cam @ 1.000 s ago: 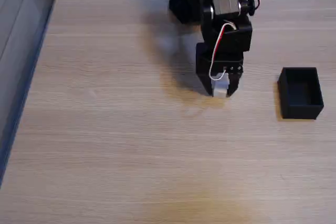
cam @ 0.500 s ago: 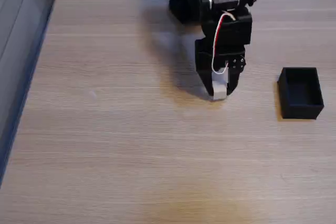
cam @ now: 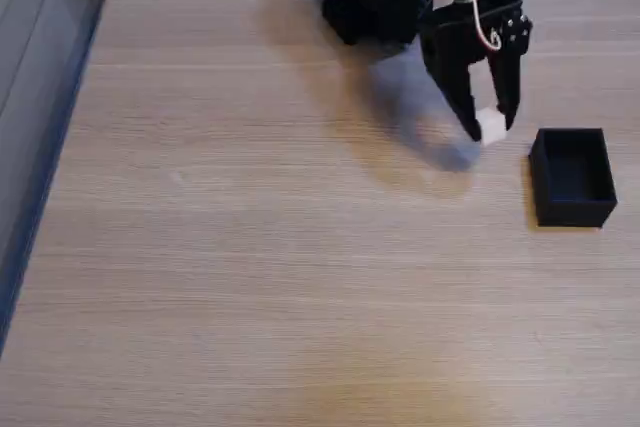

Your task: Pick a white block and place it in the black box.

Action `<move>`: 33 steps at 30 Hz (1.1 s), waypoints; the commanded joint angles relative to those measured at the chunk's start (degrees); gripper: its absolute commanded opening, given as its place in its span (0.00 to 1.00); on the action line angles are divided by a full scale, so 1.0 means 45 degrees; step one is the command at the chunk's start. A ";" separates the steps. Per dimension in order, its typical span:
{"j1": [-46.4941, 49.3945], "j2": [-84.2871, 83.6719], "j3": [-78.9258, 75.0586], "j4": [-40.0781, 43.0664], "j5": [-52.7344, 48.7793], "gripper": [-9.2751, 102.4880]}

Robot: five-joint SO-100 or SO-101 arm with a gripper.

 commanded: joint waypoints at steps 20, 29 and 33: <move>-0.3145 -0.4727 -0.5449 0.1035 0.1465 0.09; -0.3125 -0.6133 -0.7168 0.1563 0.2090 0.16; -0.2949 -0.6406 -0.7500 0.1602 0.2461 0.24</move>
